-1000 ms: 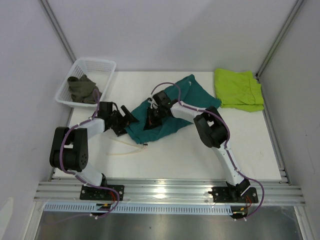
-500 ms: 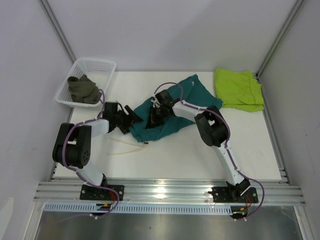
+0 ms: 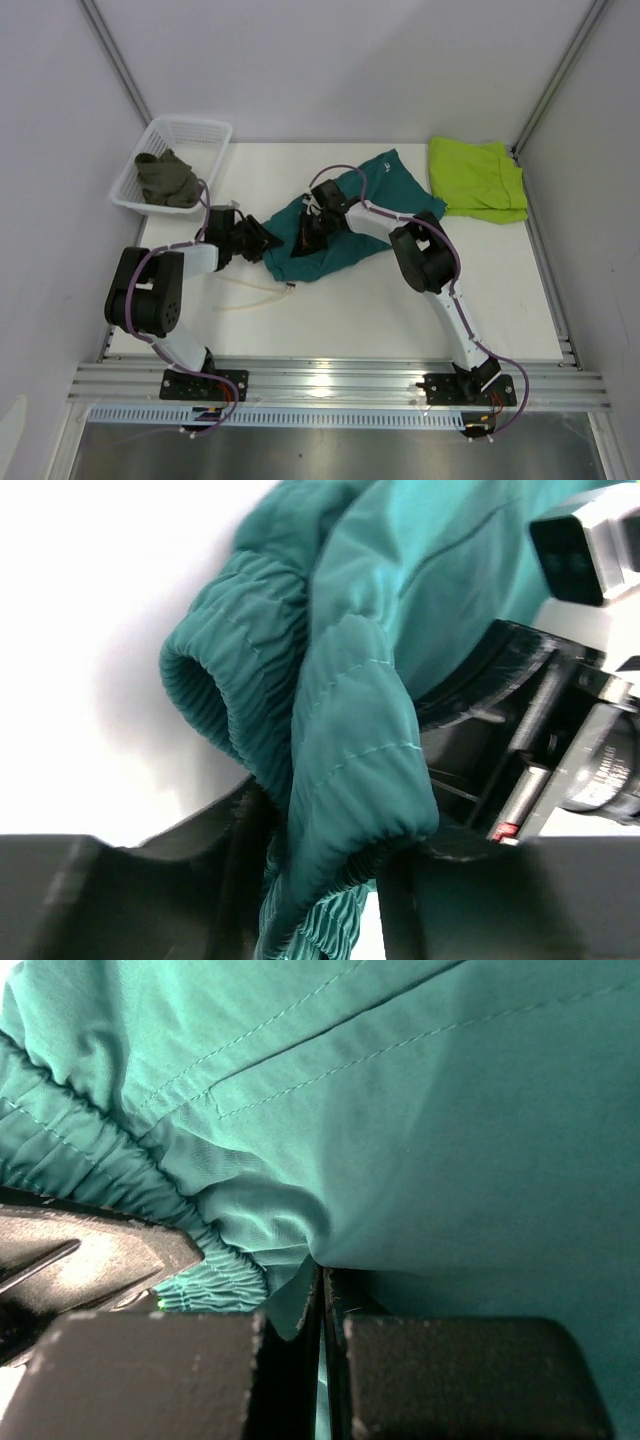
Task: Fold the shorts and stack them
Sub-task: Fold the shorts
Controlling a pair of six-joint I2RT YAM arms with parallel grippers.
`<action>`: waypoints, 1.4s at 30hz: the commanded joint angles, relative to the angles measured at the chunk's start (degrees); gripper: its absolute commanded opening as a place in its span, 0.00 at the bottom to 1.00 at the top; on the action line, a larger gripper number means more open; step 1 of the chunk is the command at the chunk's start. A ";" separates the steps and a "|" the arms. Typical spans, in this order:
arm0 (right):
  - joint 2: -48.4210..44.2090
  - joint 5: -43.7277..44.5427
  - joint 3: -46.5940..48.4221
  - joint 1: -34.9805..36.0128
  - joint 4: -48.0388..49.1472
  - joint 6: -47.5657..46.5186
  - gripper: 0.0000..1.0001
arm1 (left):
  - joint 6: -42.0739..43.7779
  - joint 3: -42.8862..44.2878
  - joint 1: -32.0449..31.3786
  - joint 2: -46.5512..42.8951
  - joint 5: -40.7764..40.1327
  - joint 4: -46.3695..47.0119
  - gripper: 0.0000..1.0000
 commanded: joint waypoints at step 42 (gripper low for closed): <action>-25.17 7.85 -17.46 -24.67 -2.74 -6.31 0.32 | 21.67 36.01 9.72 -2.68 -2.38 -50.29 0.00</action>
